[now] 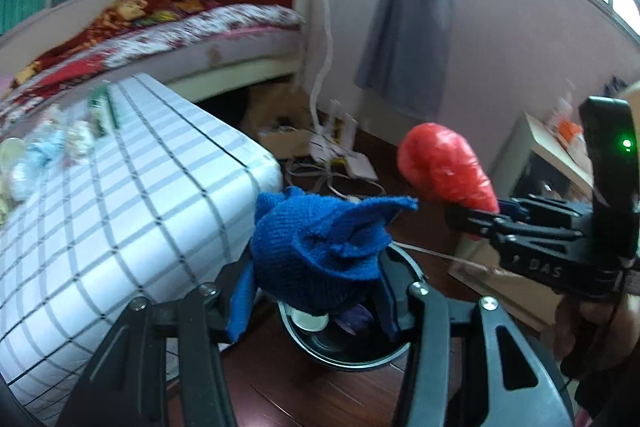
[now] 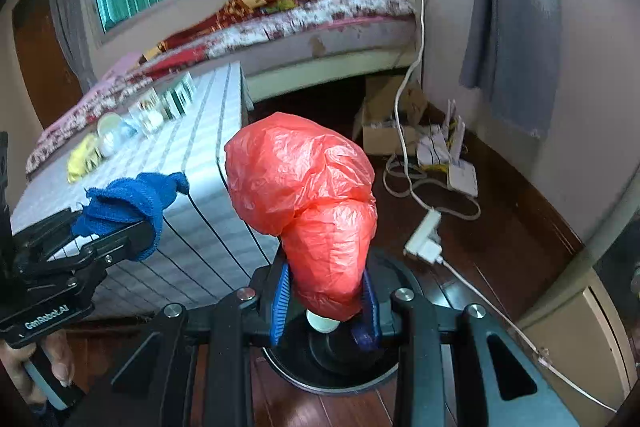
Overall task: Collect trash
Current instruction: 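Carry the blue cloth and red bag over the bin and release both, then move both tools back toward the table, then grasp the yellow cloth with the left tool while the right tool grasps the white tissue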
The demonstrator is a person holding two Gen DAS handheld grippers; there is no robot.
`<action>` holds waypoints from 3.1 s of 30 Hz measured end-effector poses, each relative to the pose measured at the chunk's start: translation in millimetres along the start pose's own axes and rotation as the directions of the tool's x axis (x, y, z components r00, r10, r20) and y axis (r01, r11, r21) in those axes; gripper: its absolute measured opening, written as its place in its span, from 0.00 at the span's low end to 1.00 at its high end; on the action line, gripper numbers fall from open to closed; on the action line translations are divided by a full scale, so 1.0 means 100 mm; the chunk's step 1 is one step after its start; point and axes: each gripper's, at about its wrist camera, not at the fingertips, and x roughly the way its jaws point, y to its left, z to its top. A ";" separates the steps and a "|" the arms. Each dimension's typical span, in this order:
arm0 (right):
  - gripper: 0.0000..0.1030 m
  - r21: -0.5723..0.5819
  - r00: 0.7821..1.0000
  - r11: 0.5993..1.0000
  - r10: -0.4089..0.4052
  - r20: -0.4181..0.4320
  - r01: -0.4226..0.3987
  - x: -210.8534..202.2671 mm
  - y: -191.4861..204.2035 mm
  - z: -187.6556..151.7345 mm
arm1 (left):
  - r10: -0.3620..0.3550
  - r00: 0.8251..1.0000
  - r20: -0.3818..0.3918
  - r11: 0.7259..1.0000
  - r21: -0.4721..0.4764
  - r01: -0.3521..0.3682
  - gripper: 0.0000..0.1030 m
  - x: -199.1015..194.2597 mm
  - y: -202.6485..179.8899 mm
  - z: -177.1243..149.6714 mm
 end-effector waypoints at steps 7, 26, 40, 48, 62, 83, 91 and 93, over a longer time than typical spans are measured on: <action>0.33 -0.020 0.997 1.000 -0.014 -0.082 0.012 0.29 -0.25 -0.29 | -0.057 0.995 -0.082 0.998 0.006 0.058 0.50 0.34 -0.10 -0.16; 0.86 -0.113 0.943 0.993 -0.062 -0.328 0.026 1.34 -0.42 -0.66 | -0.127 0.957 -0.262 0.983 -0.161 0.087 0.92 1.07 -0.01 -0.48; 0.95 0.008 0.965 0.994 -0.108 -0.238 0.114 1.20 -0.57 -0.64 | 0.065 0.967 -0.246 0.991 -0.098 -0.091 0.97 0.87 0.10 -0.54; 0.97 0.028 0.970 0.992 -0.115 -0.215 0.123 1.09 -0.52 -0.67 | 0.095 0.971 -0.221 0.987 -0.108 -0.121 0.98 0.73 0.16 -0.54; 1.00 0.043 0.993 0.993 -0.105 -0.059 0.107 0.80 -0.06 -0.48 | 0.253 0.958 -0.133 0.945 -0.179 -0.274 0.99 0.10 0.56 -0.51; 0.98 -0.224 0.973 0.954 0.221 0.072 -0.200 0.49 1.82 0.68 | 0.526 0.851 0.003 0.795 -0.359 -0.490 0.99 -1.12 1.91 -0.31; 0.88 -0.343 0.962 0.909 0.269 0.053 -0.235 0.92 2.64 1.24 | 0.619 0.784 -0.050 0.697 -0.426 -0.578 0.99 -1.23 2.79 -0.29; 0.85 -0.346 0.962 0.906 0.270 0.036 -0.242 1.09 2.76 1.38 | 0.605 0.794 -0.058 0.697 -0.443 -0.564 0.95 -1.20 3.01 -0.28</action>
